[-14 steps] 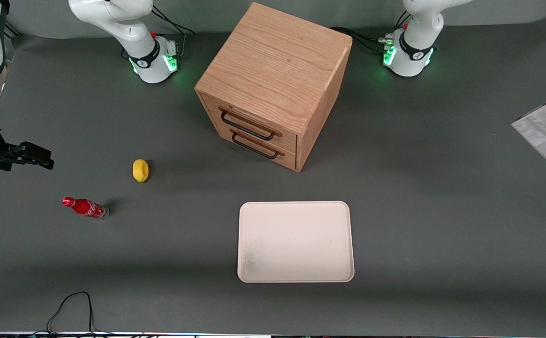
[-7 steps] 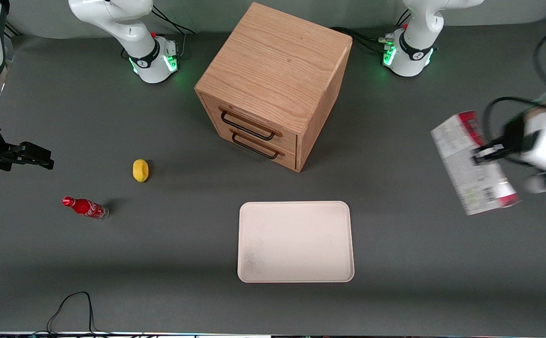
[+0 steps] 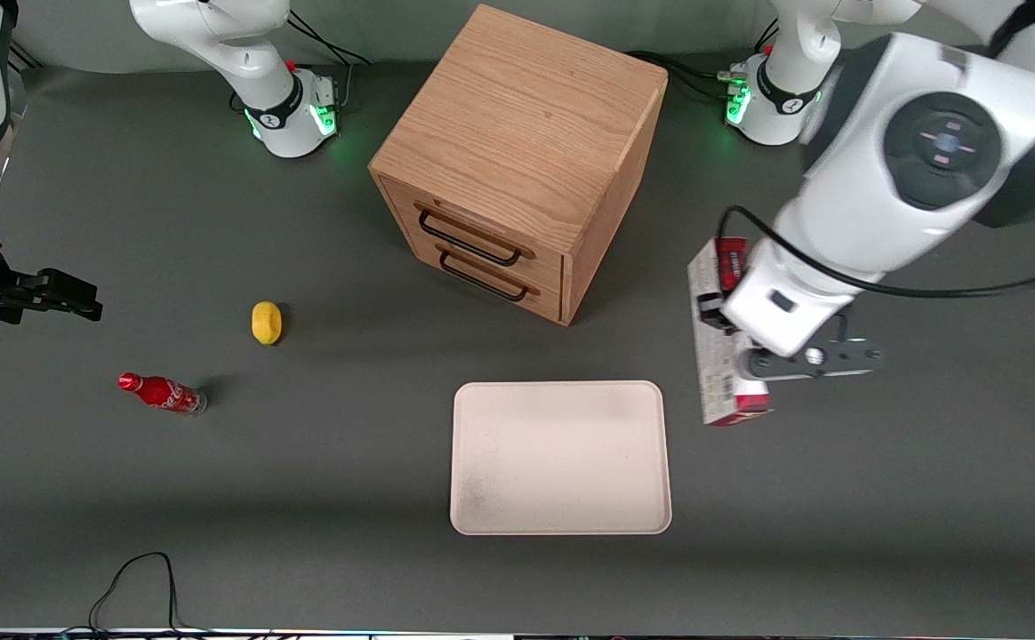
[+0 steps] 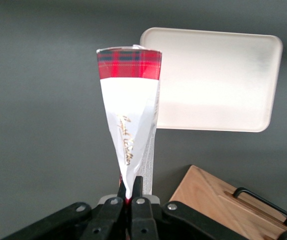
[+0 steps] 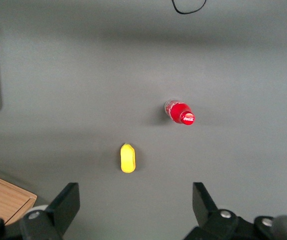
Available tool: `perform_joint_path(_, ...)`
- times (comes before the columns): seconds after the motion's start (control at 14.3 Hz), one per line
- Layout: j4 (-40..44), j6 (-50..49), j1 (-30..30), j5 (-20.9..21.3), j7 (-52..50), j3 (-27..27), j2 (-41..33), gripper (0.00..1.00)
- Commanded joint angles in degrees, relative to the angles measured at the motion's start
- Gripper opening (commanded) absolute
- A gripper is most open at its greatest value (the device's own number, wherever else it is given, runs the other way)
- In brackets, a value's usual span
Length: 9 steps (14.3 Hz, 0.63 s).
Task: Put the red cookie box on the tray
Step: 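Carry the held cookie box over the cream tray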
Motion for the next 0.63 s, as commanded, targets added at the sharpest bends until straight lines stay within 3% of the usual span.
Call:
perform_joint_path(0.0,2.70,2.18,-3.75,1.92,-3.82,1.02,2.14,0.00)
perform_joint_path(0.56,1.73,18.08,-4.29,5.87,-4.10,1.37,15.93,0.00)
